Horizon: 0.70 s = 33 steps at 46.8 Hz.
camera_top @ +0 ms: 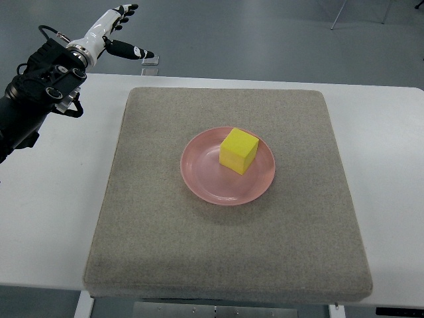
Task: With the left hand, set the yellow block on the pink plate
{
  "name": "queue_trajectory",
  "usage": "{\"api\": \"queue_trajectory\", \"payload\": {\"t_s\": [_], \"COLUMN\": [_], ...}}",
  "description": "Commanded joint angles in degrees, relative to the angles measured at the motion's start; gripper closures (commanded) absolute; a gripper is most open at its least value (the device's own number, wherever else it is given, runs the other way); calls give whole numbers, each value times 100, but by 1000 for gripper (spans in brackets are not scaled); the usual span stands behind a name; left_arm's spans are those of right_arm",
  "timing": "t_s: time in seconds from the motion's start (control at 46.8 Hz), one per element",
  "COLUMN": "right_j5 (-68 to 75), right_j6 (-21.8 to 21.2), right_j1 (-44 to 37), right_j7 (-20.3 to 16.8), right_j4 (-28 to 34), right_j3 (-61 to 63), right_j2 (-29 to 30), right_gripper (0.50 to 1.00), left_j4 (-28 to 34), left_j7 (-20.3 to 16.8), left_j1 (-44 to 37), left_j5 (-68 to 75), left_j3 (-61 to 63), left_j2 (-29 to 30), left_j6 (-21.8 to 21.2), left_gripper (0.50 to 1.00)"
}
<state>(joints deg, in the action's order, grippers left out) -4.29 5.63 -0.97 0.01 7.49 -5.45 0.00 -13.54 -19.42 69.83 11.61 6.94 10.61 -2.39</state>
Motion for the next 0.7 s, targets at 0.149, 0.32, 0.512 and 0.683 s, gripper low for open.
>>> {"api": "queue_trajectory", "payload": {"t_s": [0.149,0.32,0.512,0.683], "right_j5": [-2,-2,-2,-2], "right_j6": [0,0,0,0], "right_j1": [0,0,0,0], "right_j7": [-1,-1,-1,-1], "right_j4": [-2,-2,-2,-2], "right_j3": [0,0,0,0], "right_j2": [0,0,0,0], "right_gripper": [576,576,576,576], "left_j4": [-26,0,9,1], "left_j7": [-80,-89,-80,-80], "left_j1": [-452,-663,-1015,-1015], "left_j5": [-238,-264,-255,-317], "left_j3": [-1159,-2318,-3655,-3718], "left_j2": [-76,-68,-76,-103], "left_j6": [230,1239,1812,1733], "left_gripper": [512,512,510,510]}}
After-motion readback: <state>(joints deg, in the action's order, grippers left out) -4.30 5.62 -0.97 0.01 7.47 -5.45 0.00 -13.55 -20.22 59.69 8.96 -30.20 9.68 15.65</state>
